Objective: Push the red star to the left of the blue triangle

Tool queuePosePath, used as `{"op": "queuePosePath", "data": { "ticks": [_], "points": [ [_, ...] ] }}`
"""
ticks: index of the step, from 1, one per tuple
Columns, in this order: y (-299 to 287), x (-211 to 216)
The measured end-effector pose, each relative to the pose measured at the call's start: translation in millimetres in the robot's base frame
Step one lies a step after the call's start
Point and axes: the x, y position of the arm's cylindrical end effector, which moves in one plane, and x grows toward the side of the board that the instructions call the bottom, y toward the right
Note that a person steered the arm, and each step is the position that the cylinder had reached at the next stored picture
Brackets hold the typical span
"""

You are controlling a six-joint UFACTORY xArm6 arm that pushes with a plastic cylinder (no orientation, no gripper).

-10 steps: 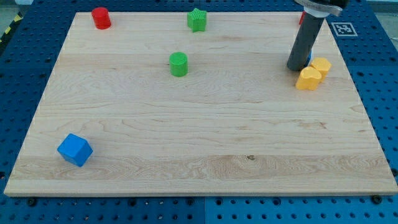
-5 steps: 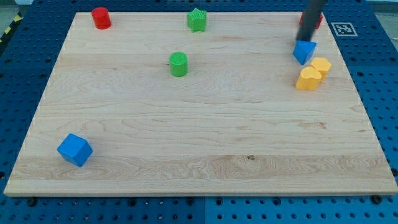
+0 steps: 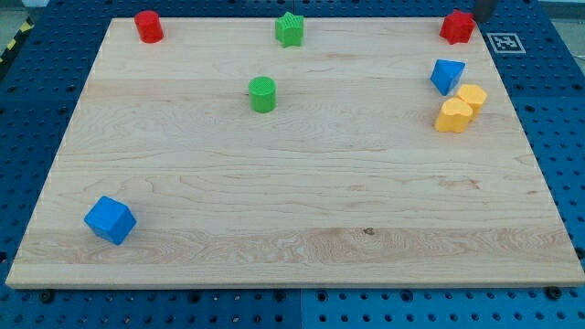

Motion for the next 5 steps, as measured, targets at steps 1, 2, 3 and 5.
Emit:
{"op": "queuePosePath", "data": {
  "ticks": [1,2,3,5],
  "points": [
    [-33,0],
    [-33,15],
    [-26,20],
    [-25,32]
  ]
}}
